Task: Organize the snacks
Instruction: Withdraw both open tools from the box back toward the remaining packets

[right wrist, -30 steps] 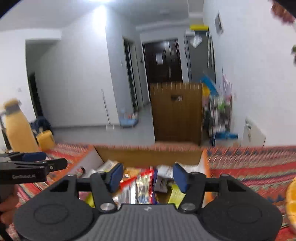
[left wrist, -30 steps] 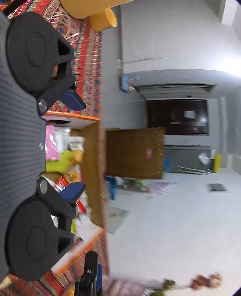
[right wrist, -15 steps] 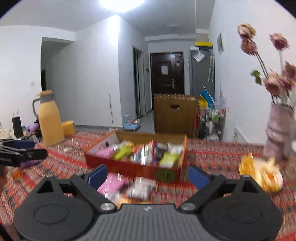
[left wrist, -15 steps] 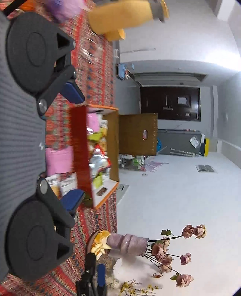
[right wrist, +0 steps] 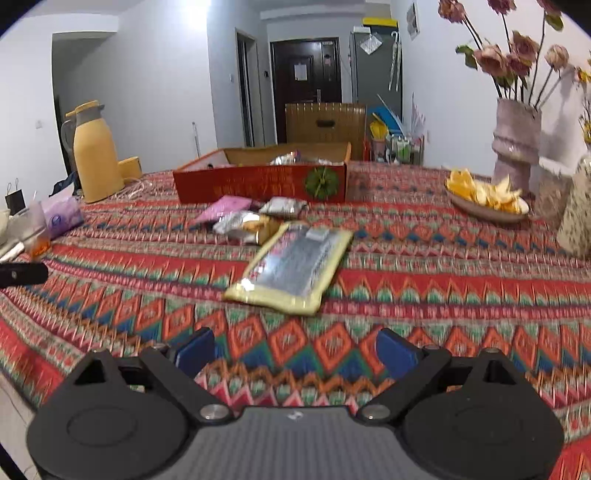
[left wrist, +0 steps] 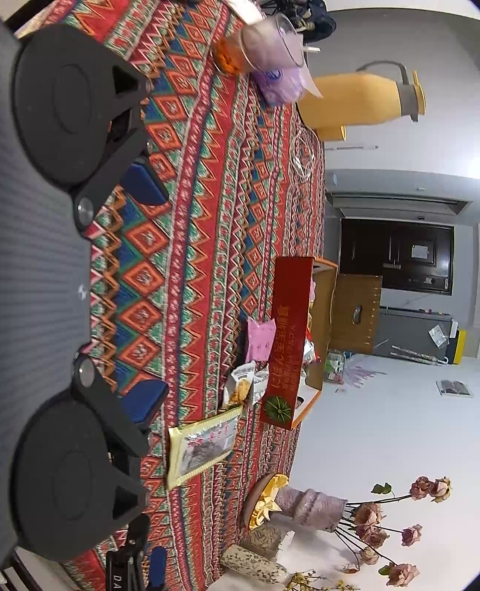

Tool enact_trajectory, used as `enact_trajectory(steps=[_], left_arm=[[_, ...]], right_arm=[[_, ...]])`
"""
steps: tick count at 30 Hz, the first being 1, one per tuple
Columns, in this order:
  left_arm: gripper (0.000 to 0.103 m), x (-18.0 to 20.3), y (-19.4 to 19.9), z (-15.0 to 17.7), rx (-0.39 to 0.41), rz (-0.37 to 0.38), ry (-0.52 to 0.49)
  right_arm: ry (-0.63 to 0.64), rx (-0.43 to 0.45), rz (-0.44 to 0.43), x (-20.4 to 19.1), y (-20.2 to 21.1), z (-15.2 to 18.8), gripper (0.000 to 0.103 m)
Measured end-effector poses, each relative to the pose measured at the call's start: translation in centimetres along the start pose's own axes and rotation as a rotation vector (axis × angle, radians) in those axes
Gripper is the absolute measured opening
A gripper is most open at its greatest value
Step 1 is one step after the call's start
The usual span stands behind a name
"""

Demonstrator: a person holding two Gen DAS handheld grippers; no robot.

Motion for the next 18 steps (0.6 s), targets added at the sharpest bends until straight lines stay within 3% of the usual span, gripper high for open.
enact_trajectory(steps=[10, 18], left_arm=[[0.103, 0.2, 0.2, 0.7, -0.016, -0.007, 0.002], [0.103, 0.5, -2.8, -0.1, -0.044, 0.011, 0.002]], right_arm=[[0.009, 0.010, -0.024, 0.0, 0.7, 0.6, 0.094], [0.124, 0.013, -0.073, -1.1, -3.0, -2.4, 0.092]])
Point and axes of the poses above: each gripper's, at about its wrist camera, not at the fingertips, and y roughly against the way its jaws point, x to its right, z to its underside, the point moved 7 cm from there along -y, roughly the way its jaws point, and after that the axes turned 2 degrees about -y, right-handed, at the moved point
